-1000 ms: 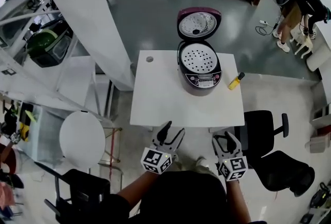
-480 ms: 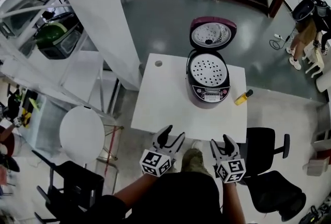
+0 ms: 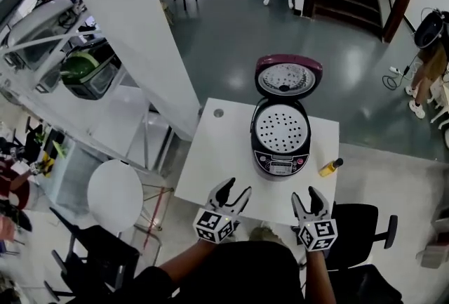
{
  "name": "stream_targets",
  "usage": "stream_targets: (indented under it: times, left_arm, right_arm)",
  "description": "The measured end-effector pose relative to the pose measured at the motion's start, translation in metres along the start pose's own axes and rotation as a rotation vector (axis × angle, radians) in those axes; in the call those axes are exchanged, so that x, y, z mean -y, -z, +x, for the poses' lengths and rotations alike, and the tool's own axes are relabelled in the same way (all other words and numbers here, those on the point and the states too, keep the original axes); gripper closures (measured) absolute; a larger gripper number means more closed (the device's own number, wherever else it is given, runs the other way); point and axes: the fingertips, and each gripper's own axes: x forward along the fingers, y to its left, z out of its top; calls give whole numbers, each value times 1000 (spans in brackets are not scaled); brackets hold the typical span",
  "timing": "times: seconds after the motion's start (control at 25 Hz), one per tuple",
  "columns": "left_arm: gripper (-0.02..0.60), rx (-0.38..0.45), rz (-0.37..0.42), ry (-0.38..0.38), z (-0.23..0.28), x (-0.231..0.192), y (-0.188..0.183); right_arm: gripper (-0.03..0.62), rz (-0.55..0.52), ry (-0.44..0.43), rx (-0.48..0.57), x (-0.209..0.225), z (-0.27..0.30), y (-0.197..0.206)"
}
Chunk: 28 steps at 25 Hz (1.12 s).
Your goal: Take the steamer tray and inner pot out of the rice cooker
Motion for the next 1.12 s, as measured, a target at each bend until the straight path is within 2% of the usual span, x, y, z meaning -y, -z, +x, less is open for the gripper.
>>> stream_targets:
  times: [0.36,0.56,0.72,0.92,1.12]
  left_arm:
    - [364,-3,1,-104,72,-11,-7]
    - [364,14,-9,-147,104,-26,-22]
    - [364,-10,-23,-123,119,-42,-27]
    - [364,-67,-14,-80,151,-64,-22]
    - [364,-117,0,-40,185,-82,-17]
  right_arm:
    - [387,34,-58,-28,60,33,-12]
    - [387,-1,-87,-49,81,61,-30]
    - [387,-15,-75,-70,88,83,-36]
    - [387,16,8,-98,104,105,-32]
    - [387,54,2,-145,102,134,-31]
